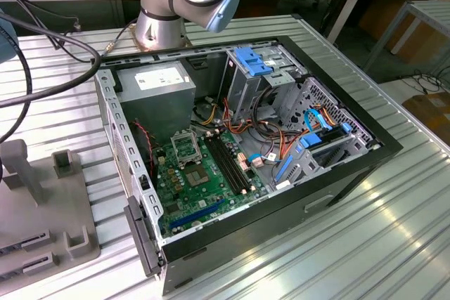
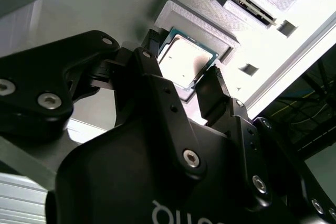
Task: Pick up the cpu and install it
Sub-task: 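Pick up the cpu and move it towards the insertion slot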
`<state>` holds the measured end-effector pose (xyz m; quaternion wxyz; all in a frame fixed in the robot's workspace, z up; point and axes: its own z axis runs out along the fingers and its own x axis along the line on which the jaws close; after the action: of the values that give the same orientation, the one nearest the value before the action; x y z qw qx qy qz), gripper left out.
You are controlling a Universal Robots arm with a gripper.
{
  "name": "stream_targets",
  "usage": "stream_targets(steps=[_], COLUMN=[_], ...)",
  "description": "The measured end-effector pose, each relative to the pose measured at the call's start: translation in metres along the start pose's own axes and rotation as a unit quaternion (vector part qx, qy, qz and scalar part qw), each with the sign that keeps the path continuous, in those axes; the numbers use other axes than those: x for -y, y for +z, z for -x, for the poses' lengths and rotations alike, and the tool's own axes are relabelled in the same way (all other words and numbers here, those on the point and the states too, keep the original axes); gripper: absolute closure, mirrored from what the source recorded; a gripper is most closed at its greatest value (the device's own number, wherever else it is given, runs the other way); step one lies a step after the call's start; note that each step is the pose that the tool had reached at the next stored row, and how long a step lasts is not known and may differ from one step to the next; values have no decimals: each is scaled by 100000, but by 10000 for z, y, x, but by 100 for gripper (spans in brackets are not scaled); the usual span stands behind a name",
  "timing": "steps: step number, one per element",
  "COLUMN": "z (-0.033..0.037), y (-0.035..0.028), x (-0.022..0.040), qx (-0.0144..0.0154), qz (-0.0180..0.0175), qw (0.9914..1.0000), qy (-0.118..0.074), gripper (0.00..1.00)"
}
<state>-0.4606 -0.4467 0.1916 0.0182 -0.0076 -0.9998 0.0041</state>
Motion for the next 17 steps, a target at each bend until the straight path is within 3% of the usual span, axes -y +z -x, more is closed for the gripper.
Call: stream_targets(steps=[9, 11, 12, 17], z=[-6, -6, -7, -7], y=[0, 0, 0, 0], x=[0, 0, 0, 0], qx=[3, -1, -1, 6], qz=[-2, -5, -3, 2], qw=[100000, 100000, 100000, 100000], qy=[1, 0, 1, 0], gripper=[44, 45, 52, 52])
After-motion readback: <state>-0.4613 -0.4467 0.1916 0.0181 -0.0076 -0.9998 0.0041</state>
